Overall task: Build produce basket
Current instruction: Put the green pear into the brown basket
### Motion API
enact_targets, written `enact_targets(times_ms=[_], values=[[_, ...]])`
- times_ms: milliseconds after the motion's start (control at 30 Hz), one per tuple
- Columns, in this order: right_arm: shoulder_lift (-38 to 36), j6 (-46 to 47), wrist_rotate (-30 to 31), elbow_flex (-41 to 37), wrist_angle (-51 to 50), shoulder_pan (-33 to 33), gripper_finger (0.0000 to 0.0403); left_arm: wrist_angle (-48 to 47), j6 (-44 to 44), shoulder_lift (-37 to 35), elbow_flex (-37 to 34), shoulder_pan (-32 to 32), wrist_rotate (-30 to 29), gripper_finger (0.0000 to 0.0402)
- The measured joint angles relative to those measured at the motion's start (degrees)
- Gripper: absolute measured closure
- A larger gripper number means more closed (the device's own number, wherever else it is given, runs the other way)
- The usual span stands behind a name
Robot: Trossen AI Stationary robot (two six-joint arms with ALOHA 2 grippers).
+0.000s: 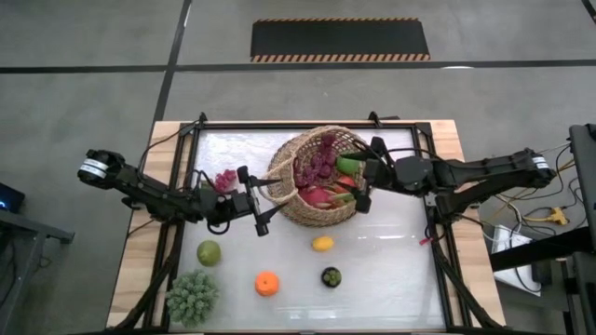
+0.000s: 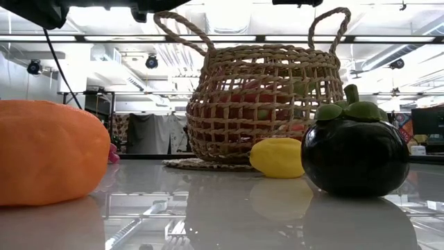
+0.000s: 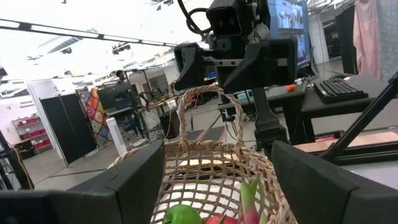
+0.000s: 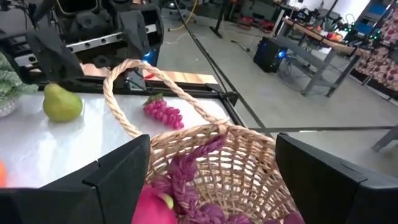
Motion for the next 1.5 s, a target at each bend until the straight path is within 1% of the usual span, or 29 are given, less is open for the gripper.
enact_targets(times_ms=[67,133,200,300,333,400,433,500,567,633,700,767,800,867,967,1033,1100,1300,1367,1500], values=[[-0.21,-0.56,-0.80,0.02,-0.12,0.00,0.0076,0.00,-1.04,-0.05,0.00,0.00,-0.01,0.0126],[-0.27,-1.08,-2.95,0.01,-0.26,0.00,0.0076,-0.05,-2.55,-0.13,0.00,0.00,-0.05,0.0126],[-0.31,-2.00,-7.47,0.01,-0.98,0.24,0.0076,-1.47,-4.74,-0.36,0.00,-0.19,-0.07,0.0126],[-0.28,-3.33,-14.26,0.02,-1.77,1.09,0.0076,-7.39,-9.13,-1.26,1.01,-1.11,-0.11,0.0126],[-0.28,-3.58,-15.45,0.00,-2.12,1.53,0.0076,-9.86,-11.31,-1.55,1.82,-1.49,-0.10,0.0126],[-0.29,-4.02,-15.96,0.02,-2.80,2.29,0.0076,-17.01,-16.79,-2.39,3.92,-2.51,-0.12,0.0126],[-0.43,-4.31,-15.93,0.02,-3.53,2.60,0.0076,-22.43,-20.33,-2.81,5.38,-3.13,-0.13,0.0126],[-0.92,-4.47,-15.93,0.00,-4.73,3.03,0.0076,-36.18,-29.56,-3.77,9.35,-4.55,-0.05,0.0126],[-1.41,-4.45,-15.93,0.00,-5.54,3.04,0.0076,-54.14,-40.94,-4.22,14.88,-6.02,0.00,0.0126],[-1.73,-4.45,-15.93,-0.01,-6.87,3.04,0.0076,-75.93,-54.13,-3.55,21.63,-7.94,1.17,0.0126],[-1.81,-4.55,-15.93,-0.13,-7.38,3.04,0.0076,-97.48,-65.78,-1.04,28.75,-10.08,4.85,0.0126],[-1.81,-4.94,-15.93,-0.22,-8.13,3.04,0.0076,-114.69,-74.08,2.18,34.38,-12.31,9.95,0.0126],[-1.81,-4.95,-15.93,-0.22,-8.07,3.04,0.0076,-121.23,-77.04,3.89,36.90,-13.23,12.71,0.0126],[-1.81,-4.96,-15.93,-0.28,-8.07,3.04,0.0076,-129.30,-80.14,7.13,41.07,-14.30,18.60,0.0126],[-1.81,-4.93,-15.93,-0.51,-8.12,3.04,0.0076,-137.21,-82.85,11.44,44.19,-15.06,27.66,0.0126],[-1.81,-5.00,-15.93,-0.61,-8.13,3.04,0.0076,-141.15,-85.59,13.65,45.13,-15.10,31.79,0.0126],[-1.80,-5.02,-15.93,-0.61,-8.04,3.04,0.0076,-144.21,-88.66,14.85,44.82,-15.11,34.24,0.0126],[-1.81,-5.02,-15.93,-0.83,-8.81,3.04,0.0076,-143.55,-97.89,16.06,41.86,-15.59,36.22,0.0126],[-1.81,-4.98,-15.93,-0.87,-9.74,3.04,0.0076,-143.20,-101.04,16.28,40.88,-15.98,38.51,0.0126],[-1.79,-4.47,-15.93,-0.96,-10.34,3.04,0.0076,-139.03,-102.25,16.24,38.27,-16.35,42.39,0.0126]])
